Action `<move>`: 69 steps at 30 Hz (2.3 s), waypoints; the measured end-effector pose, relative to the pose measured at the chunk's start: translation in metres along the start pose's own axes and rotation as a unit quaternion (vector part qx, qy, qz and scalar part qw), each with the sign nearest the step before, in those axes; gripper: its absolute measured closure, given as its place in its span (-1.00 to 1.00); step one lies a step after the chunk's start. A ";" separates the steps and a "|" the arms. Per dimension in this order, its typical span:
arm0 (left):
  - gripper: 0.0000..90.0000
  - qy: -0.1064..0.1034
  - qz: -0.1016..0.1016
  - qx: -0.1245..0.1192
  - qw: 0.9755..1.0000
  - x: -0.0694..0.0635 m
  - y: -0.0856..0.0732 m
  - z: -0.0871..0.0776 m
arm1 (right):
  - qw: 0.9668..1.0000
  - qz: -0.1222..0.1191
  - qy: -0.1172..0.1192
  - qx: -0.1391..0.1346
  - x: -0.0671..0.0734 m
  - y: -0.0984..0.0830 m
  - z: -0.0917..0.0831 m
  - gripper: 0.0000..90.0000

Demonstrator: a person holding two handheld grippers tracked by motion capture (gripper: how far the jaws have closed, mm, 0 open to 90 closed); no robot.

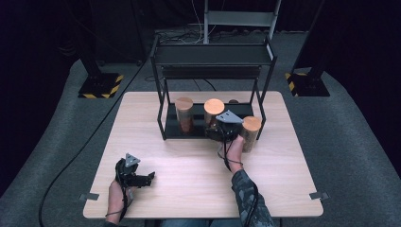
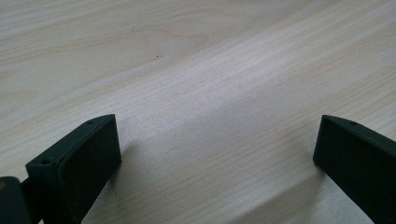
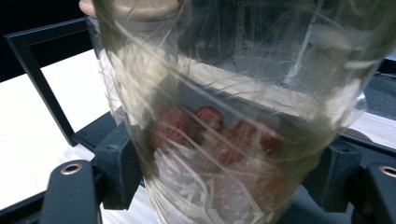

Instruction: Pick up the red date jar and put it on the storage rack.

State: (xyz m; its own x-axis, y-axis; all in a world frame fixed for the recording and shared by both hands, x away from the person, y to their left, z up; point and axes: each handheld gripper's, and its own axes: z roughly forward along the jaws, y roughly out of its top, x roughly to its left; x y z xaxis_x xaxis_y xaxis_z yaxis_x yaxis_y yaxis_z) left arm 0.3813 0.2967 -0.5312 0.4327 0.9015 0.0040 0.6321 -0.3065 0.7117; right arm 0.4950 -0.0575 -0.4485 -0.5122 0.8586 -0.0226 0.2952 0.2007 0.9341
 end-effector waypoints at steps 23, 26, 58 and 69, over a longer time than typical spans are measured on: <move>-1.00 0.000 -0.001 0.000 1.000 0.000 0.000 0.000 | 1.000 0.008 -0.009 0.006 -0.005 0.006 0.015 -0.46; -1.00 0.000 0.000 0.000 1.000 0.000 0.000 0.000 | 1.000 0.009 -0.010 0.006 -0.006 0.006 0.016 -0.46; -1.00 0.001 -0.002 0.000 1.000 0.000 0.000 0.000 | 1.000 0.008 -0.024 0.012 -0.010 0.009 0.034 -0.46; -1.00 0.001 -0.002 0.000 1.000 0.000 0.000 0.000 | 0.999 0.009 -0.028 0.015 -0.013 0.007 0.039 -0.46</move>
State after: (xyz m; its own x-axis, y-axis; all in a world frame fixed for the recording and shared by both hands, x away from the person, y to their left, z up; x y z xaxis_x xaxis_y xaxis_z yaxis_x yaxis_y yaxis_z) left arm 0.3810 0.2967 -0.5312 0.4298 0.9029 0.0028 0.6328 -0.3035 0.7124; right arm 0.5352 -0.0489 -0.4560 -0.4601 0.8875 -0.0270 0.3283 0.1983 0.9235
